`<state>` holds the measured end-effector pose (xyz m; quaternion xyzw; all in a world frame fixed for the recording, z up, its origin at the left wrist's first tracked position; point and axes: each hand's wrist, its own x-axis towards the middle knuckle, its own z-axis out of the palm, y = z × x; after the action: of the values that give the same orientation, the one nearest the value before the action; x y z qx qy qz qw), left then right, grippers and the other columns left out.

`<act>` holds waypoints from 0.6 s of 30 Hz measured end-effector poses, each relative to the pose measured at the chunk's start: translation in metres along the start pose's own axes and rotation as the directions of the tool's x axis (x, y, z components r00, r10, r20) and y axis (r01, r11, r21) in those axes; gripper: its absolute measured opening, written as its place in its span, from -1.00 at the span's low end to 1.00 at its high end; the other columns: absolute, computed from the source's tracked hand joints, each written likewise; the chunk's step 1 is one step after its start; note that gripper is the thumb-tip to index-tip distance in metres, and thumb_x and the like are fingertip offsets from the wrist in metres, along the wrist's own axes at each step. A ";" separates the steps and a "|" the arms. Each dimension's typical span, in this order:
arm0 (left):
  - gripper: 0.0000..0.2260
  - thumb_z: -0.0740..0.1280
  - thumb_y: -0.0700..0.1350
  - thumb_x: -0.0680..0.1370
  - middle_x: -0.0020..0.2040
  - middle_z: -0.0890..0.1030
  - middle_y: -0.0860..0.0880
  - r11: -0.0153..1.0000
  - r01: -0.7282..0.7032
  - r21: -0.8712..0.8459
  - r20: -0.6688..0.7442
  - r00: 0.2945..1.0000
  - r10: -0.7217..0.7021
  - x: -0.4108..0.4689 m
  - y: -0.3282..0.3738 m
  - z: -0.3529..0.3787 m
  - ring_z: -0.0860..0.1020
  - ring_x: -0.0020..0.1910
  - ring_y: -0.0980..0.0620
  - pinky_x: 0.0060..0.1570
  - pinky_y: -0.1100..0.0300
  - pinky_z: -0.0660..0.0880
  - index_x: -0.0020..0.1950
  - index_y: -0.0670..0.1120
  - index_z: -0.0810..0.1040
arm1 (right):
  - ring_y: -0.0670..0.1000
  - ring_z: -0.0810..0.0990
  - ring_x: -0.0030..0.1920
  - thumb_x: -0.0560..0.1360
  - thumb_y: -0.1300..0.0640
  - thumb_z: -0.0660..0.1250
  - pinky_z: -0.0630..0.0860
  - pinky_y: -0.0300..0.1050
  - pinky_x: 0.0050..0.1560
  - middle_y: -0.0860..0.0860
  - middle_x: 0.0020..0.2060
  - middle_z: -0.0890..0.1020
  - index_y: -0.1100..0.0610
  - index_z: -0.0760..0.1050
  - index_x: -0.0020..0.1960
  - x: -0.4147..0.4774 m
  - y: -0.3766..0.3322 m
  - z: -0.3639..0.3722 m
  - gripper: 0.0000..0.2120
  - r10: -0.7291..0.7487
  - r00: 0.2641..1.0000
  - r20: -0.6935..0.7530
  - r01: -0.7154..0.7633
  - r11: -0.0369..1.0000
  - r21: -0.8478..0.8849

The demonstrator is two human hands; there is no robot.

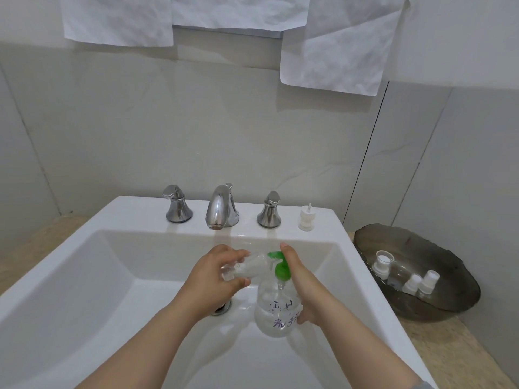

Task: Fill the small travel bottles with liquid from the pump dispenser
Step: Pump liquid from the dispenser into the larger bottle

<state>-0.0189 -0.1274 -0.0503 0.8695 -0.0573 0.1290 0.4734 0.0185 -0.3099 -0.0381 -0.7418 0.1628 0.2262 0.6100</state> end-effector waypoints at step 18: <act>-0.61 0.49 -0.20 0.40 0.01 0.51 0.11 1.000 0.007 0.001 0.003 1.000 -0.007 0.000 0.000 0.000 0.52 0.03 0.18 -0.06 0.59 0.32 0.17 0.10 0.58 | 0.30 0.31 0.40 0.43 -0.43 0.16 0.18 0.35 0.35 0.08 0.27 0.40 -0.05 0.36 0.27 0.001 0.000 -0.003 -0.41 0.038 0.999 0.028 -0.040 0.998 0.049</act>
<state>-0.0188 -0.1275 -0.0501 0.8702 -0.0548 0.1261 0.4732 0.0199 -0.3125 -0.0379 -0.7200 0.1747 0.2439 0.6258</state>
